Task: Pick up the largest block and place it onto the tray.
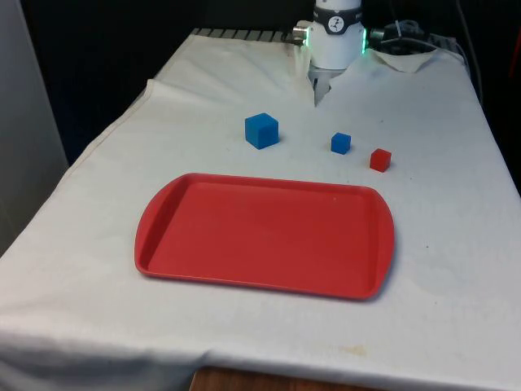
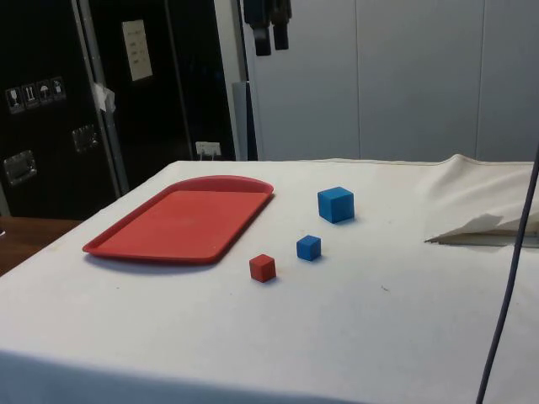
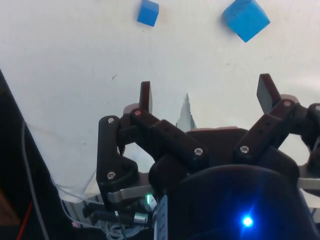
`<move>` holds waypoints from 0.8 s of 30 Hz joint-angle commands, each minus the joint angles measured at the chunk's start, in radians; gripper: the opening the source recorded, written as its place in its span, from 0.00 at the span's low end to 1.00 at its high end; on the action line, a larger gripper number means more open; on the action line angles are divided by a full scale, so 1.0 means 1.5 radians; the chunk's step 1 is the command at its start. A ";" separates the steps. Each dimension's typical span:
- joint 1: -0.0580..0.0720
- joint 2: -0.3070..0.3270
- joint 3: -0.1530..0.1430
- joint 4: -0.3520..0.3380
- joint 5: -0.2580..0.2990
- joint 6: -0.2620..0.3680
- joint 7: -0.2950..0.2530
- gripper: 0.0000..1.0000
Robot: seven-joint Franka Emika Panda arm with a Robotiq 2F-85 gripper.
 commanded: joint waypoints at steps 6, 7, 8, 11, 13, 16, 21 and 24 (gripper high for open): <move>-0.003 -0.004 -0.006 -0.023 -0.007 0.023 0.011 1.00; -0.004 -0.003 -0.007 -0.028 -0.007 0.028 0.017 1.00; -0.001 -0.002 -0.009 -0.023 -0.001 0.018 0.009 1.00; -0.003 -0.001 -0.009 -0.033 -0.005 0.034 0.028 1.00; -0.003 0.003 -0.010 -0.039 -0.004 0.041 0.039 1.00; -0.003 0.006 -0.011 -0.043 -0.003 0.045 0.050 1.00; -0.003 0.011 -0.013 -0.051 -0.003 0.055 0.069 1.00; -0.003 0.014 -0.015 -0.057 -0.003 0.061 0.079 1.00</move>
